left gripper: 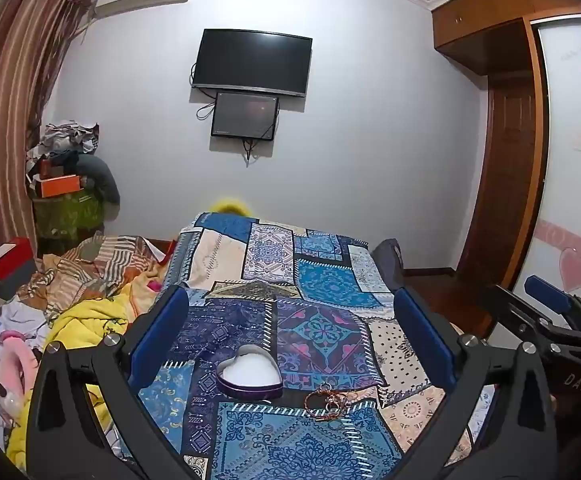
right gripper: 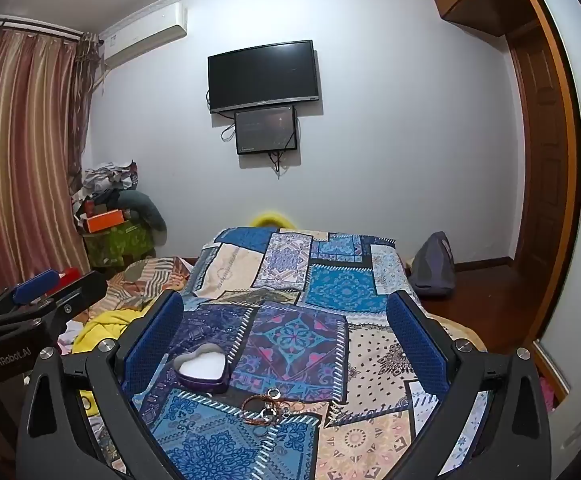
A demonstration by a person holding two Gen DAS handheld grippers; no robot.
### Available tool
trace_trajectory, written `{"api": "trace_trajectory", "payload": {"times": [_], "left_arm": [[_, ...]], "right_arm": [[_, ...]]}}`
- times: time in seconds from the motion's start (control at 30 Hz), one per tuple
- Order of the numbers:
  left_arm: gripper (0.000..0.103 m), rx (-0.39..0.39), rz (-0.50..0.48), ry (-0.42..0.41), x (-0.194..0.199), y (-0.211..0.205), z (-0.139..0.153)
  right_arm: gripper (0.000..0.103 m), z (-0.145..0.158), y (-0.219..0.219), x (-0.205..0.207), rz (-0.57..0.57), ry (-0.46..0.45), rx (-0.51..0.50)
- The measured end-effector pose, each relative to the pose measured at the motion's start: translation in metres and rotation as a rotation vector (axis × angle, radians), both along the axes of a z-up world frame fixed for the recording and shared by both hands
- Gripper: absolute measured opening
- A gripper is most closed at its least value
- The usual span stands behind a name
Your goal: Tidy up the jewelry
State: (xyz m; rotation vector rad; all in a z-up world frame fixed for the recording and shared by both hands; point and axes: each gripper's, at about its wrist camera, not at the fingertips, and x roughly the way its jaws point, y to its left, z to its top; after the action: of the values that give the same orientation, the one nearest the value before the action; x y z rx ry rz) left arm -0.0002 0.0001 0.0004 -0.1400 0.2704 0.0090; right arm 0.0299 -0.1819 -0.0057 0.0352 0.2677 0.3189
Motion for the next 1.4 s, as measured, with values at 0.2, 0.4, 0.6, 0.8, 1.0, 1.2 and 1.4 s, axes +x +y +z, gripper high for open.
{"api": "trace_trajectory", "payload": {"times": [0.2,0.4,0.6,0.8,1.0,1.2,1.4], "left_arm": [[0.103,-0.013,-0.005,0.0,-0.006,0.016,0.001],[0.103,-0.011,0.02,0.012,0.0,0.011,-0.002],[0.103,-0.01,0.025,0.013,0.001,0.011,-0.004],[0.103,-0.012,0.028,0.013,0.0,0.011,-0.004],[0.103,-0.011,0.028,0.013,0.0,0.01,-0.004],[0.103,-0.01,0.027,0.012,0.0,0.009,-0.003],[0.103,-0.01,0.026,0.012,0.0,0.008,-0.004]], "right_arm": [[0.101,-0.002,0.004,-0.003,0.0,0.003,-0.003],[0.101,-0.006,0.007,0.0,0.005,0.014,-0.007],[0.101,-0.005,0.006,0.001,0.005,0.02,-0.006],[0.101,-0.005,0.007,0.0,0.006,0.024,-0.006],[0.101,-0.005,0.006,0.0,0.006,0.025,-0.005],[0.101,-0.005,0.006,0.0,0.007,0.025,-0.004],[0.101,-0.004,0.005,0.001,0.007,0.026,-0.002]]}}
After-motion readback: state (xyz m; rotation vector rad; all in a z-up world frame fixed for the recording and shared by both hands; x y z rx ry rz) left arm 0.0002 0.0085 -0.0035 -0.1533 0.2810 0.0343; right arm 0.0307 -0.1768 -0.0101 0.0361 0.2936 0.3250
